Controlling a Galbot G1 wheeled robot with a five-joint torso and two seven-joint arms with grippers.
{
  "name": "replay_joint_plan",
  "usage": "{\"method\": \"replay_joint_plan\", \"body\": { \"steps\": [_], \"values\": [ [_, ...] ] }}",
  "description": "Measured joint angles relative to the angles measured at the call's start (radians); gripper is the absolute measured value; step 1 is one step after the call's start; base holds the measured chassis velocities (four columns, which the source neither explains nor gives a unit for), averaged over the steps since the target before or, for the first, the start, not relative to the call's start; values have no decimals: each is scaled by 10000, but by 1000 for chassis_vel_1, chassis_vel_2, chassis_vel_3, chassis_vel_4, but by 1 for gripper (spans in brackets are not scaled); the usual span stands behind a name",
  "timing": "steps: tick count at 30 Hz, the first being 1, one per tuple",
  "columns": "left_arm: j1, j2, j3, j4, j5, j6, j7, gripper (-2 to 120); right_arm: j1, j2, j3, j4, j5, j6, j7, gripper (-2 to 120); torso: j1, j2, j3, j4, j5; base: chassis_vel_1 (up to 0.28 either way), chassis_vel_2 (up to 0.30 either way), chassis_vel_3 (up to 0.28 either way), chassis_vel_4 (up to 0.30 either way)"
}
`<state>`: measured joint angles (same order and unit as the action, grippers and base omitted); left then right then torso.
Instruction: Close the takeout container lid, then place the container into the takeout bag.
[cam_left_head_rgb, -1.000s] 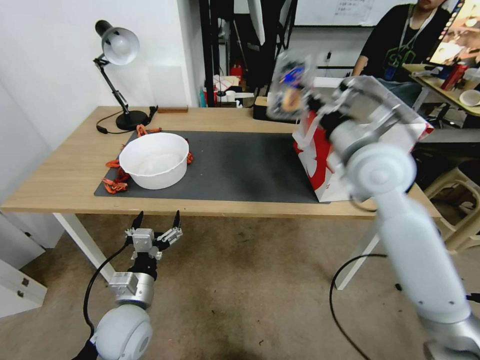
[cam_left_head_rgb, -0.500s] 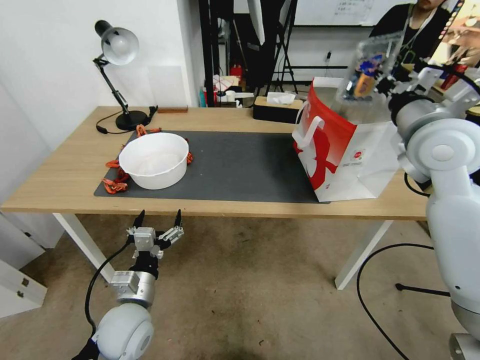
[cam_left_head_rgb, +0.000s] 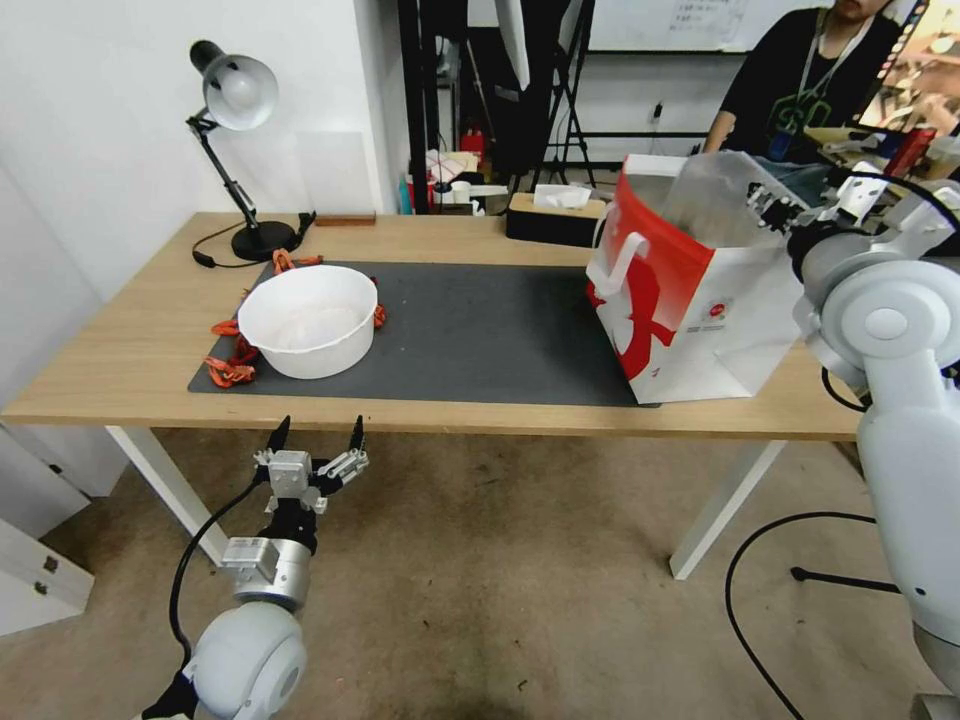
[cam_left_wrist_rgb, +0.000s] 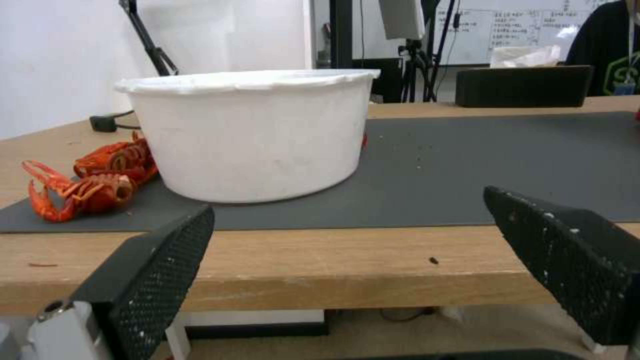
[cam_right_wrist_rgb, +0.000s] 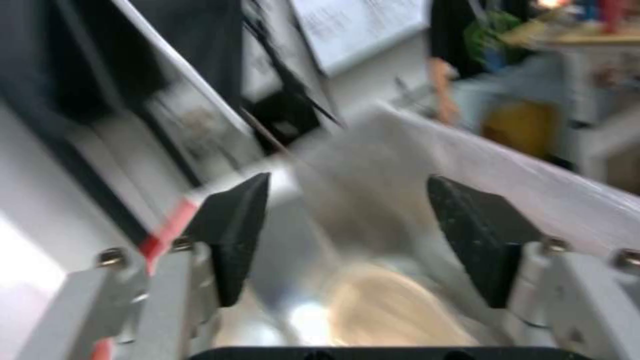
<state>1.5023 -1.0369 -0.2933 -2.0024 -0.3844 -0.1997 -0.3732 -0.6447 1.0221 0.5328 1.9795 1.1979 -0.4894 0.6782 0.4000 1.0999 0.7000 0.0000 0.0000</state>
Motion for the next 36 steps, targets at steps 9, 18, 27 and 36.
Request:
{"method": "replay_joint_plan", "body": {
  "steps": [9,18,27,36],
  "values": [
    [65,7,-78,-46,-2,-7,-7,100,-896,-225,36,884,308,2424,-3446,96,0,1,0,0,-2,0,0,0,0],
    [99,-42,-101,-55,-4,-17,-8,100,-3668,-712,-440,2607,-2761,3290,-5859,100,0,1,-2,1,-2,0,0,0,0],
    [94,-137,-117,-76,-6,-11,-6,100,-6478,-192,-1141,3400,-7829,4365,-5801,100,-1,1,-2,1,0,0,0,0,0],
    [159,-236,-180,-96,-5,-4,-1,100,-8335,447,-2032,3274,-10248,4829,-4150,100,-1,1,-1,1,-1,0,0,0,0]
  ]
}}
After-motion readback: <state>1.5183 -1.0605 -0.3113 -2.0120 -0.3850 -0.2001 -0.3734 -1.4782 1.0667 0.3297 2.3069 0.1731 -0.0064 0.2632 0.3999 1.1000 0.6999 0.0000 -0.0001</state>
